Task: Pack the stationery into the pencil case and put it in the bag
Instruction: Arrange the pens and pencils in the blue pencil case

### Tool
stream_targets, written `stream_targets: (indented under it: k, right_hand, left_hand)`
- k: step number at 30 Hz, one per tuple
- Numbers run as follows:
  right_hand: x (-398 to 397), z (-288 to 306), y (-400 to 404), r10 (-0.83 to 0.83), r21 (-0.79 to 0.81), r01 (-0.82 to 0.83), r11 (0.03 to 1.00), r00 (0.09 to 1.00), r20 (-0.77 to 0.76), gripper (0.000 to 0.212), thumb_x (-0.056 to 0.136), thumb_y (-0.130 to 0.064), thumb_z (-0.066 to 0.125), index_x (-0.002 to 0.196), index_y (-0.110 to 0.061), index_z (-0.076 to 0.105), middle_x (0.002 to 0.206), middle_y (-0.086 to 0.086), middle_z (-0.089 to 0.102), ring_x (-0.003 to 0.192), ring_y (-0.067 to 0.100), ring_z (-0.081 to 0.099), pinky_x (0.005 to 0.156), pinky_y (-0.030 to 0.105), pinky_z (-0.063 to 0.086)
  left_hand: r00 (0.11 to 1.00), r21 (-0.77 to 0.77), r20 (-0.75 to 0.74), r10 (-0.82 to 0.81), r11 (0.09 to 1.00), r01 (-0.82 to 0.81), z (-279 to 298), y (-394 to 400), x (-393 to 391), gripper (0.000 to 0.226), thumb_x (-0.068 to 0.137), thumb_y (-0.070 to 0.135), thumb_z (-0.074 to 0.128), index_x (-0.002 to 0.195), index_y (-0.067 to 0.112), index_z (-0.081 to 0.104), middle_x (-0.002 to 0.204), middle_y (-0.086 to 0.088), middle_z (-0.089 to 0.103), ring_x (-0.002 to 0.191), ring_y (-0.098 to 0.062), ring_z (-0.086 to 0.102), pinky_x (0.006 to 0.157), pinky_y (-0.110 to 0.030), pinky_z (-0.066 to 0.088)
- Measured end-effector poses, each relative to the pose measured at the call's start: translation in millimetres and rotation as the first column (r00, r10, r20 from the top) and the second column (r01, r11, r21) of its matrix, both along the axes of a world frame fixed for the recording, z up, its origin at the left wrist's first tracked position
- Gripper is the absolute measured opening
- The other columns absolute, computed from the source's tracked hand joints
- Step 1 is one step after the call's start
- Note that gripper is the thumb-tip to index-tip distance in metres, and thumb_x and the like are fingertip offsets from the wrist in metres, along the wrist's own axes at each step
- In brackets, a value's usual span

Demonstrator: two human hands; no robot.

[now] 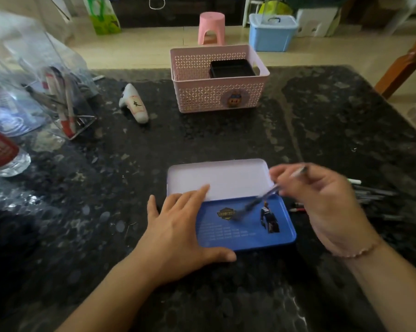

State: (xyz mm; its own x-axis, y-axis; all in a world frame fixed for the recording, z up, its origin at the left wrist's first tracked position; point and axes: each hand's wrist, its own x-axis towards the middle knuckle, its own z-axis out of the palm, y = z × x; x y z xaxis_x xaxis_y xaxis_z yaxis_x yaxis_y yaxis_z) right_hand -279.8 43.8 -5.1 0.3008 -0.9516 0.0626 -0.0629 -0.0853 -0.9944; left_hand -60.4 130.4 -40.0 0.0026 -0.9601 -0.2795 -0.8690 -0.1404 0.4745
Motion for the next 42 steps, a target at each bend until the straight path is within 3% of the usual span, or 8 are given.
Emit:
stream_targets:
  k: [3, 6, 9, 14, 19, 30, 35, 42]
  right_hand:
    - [19.8, 10.1, 10.4, -0.053, -0.162, 0.079, 0.984, 0.986, 0.158, 0.012, 0.078, -0.022, 0.065, 0.088, -0.015, 0.064, 0.085, 0.003, 0.072, 0.077, 0.017, 0.068, 0.07, 0.028, 0.056]
    - [49.0, -13.3, 28.1, 0.061, -0.416, -0.183, 0.891, 0.956, -0.288, 0.011, 0.087, -0.018, 0.064, 0.096, -0.018, 0.067, 0.088, -0.01, 0.067, 0.081, 0.005, 0.062, 0.075, 0.02, 0.051]
    - [64.0, -44.6, 38.4, 0.129, -0.402, -0.474, 0.783, 0.757, -0.641, 0.03, 0.089, -0.013, 0.05, 0.116, -0.015, 0.063, 0.112, -0.001, 0.058, 0.103, 0.008, 0.053, 0.093, 0.013, 0.039]
    - [52.4, -34.5, 31.5, 0.052, -0.414, -0.439, 0.798, 0.734, -0.677, 0.032, 0.081, -0.011, 0.066, 0.113, -0.016, 0.065, 0.11, 0.0, 0.061, 0.103, 0.01, 0.053, 0.096, 0.016, 0.038]
    - [13.1, -23.5, 3.8, -0.09, -0.317, -0.421, 0.85, 0.476, -0.875, 0.022, 0.074, -0.043, 0.069, 0.092, -0.032, 0.069, 0.088, -0.015, 0.064, 0.081, 0.008, 0.051, 0.071, 0.024, 0.042]
    - [18.4, -37.2, 2.3, -0.094, -0.361, -0.398, 0.843, 0.553, -0.828, 0.01, 0.077, -0.033, 0.071, 0.085, -0.028, 0.068, 0.084, -0.014, 0.062, 0.082, 0.01, 0.055, 0.073, 0.032, 0.05]
    - [13.5, -37.7, -1.6, -0.02, -0.31, -0.313, 0.898, 0.673, -0.739, 0.015, 0.071, -0.018, 0.079, 0.082, -0.021, 0.07, 0.081, -0.01, 0.059, 0.072, 0.0, 0.054, 0.071, 0.007, 0.042]
    - [26.2, -50.2, 1.9, -0.145, -0.409, -0.157, 0.899, 0.775, -0.615, 0.01, 0.069, -0.004, 0.078, 0.073, -0.012, 0.074, 0.078, -0.004, 0.06, 0.067, 0.002, 0.054, 0.07, 0.006, 0.043]
  left_hand:
    - [0.955, -0.101, -0.278, 0.108, 0.985, -0.141, 9.4, -1.2, 11.9, 0.11, 0.057, 0.087, 0.056, 0.148, 0.051, 0.005, 0.141, 0.028, 0.035, 0.136, -0.001, 0.029, 0.117, -0.041, 0.023]
    - [0.921, -0.251, -0.349, 0.172, 0.93, -0.268, 12.3, 1.1, 31.4, 0.063, 0.082, 0.034, 0.066, 0.138, 0.042, 0.038, 0.13, 0.022, 0.051, 0.123, 0.0, 0.045, 0.101, -0.027, 0.042]
    - [0.932, -0.286, -0.325, 0.16, 0.923, -0.258, 10.5, 4.0, 42.8, 0.045, 0.08, 0.005, 0.067, 0.112, 0.037, 0.06, 0.112, 0.018, 0.062, 0.104, -0.004, 0.059, 0.086, -0.015, 0.047]
    - [0.989, -0.247, -0.141, 0.047, 0.966, -0.081, 8.4, 5.7, 37.9, 0.029, 0.079, 0.021, 0.066, 0.099, 0.041, 0.06, 0.103, 0.026, 0.056, 0.101, -0.004, 0.054, 0.089, -0.029, 0.049]
    - [0.999, -0.316, -0.044, 0.03, 0.948, -0.042, 2.4, 2.7, 42.3, 0.017, 0.077, 0.04, 0.071, 0.093, 0.04, 0.064, 0.102, 0.022, 0.057, 0.097, -0.008, 0.055, 0.089, -0.043, 0.05]
    - [0.999, -0.384, 0.018, 0.027, 0.923, -0.018, -3.9, -2.3, 33.2, 0.019, 0.076, 0.044, 0.076, 0.093, 0.036, 0.071, 0.096, 0.019, 0.062, 0.088, -0.009, 0.059, 0.083, -0.043, 0.051]
    - [0.999, -0.378, 0.03, 0.038, 0.926, -0.024, 1.1, -1.5, 32.1, 0.013, 0.076, 0.043, 0.072, 0.087, 0.038, 0.065, 0.091, 0.02, 0.061, 0.085, -0.007, 0.059, 0.082, -0.042, 0.053]
    - [0.992, -0.376, 0.008, 0.129, 0.919, -0.117, -0.9, -3.0, 24.0, 0.025, 0.076, 0.034, 0.075, 0.081, 0.04, 0.052, 0.075, 0.025, 0.049, 0.071, -0.001, 0.05, 0.075, -0.032, 0.048]
